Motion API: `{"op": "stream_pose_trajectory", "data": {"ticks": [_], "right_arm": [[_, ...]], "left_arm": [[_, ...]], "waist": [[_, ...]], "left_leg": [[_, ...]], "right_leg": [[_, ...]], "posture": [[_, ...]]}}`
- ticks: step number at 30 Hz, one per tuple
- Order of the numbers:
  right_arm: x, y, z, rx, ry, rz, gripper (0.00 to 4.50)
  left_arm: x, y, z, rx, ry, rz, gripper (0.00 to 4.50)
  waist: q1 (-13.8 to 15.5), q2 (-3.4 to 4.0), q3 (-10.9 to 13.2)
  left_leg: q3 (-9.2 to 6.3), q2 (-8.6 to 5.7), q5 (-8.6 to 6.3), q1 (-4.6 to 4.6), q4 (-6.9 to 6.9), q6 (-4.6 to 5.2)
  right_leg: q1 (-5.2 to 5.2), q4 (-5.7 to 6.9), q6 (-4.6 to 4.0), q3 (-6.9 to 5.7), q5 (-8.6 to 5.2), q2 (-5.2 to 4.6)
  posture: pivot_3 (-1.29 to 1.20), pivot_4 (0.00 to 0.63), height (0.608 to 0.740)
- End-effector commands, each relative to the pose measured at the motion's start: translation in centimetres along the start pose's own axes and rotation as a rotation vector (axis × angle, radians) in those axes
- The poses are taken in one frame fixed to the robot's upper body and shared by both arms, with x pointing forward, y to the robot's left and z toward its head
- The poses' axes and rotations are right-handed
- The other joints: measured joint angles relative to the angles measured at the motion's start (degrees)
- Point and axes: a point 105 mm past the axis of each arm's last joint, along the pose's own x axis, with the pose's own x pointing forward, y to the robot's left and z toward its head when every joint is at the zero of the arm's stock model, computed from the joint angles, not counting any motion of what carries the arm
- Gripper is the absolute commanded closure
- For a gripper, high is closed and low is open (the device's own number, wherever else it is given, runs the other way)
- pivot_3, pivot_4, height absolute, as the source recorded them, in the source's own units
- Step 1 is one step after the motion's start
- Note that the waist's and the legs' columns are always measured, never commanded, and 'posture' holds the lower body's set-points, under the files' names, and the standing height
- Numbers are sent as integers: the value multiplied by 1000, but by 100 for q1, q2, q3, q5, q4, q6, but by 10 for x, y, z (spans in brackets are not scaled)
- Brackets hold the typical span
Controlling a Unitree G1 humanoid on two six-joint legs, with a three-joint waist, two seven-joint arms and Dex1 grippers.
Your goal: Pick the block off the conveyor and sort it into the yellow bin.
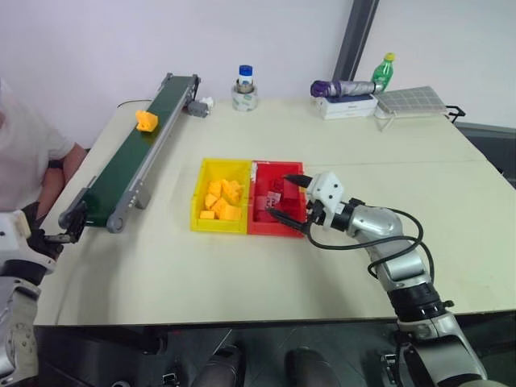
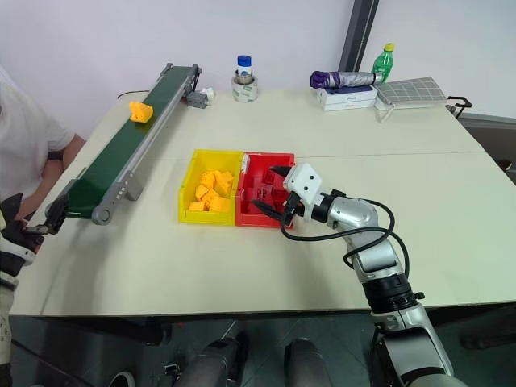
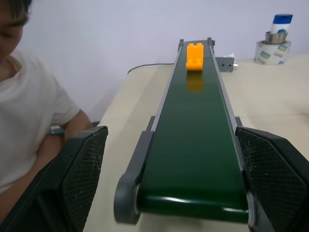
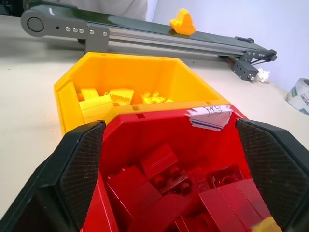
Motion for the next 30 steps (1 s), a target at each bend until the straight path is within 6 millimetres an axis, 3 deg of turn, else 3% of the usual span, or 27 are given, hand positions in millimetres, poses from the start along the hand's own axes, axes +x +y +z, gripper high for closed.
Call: {"op": "stream_pose_trajectory", "data": {"ticks": [1,18,23,30], "right_arm": [[1,-2,10,-34,-33,-1,0],[1,-2,9,-39,-30,6,0],[2,-2,10,-41,-32,9,0],[4,0,10,-35,-38,-6,0]], "left_arm": [[2,3,11,13,-39,4,32],[15,-3,12,1,0,-18,32],[37,-2,20,-5,54,15,32],[74,-17,25,-41,146,-73,32]], "waist": [[4,0,0],[11,0,0],[25,0,0],[12,0,0]], "left_leg": [[-1,0,0,0,0,0],[-2,0,0,0,0,0],[-2,0,0,0,0,0],[-3,0,0,1,0,0]], "right_leg": [[0,0,0,0,0,0],[1,1,0,-1,0,1],[1,2,1,-1,0,1],[-2,4,4,-4,2,5]], "posture": [[0,150,740],[0,150,740],[0,150,740],[0,150,740]]}}
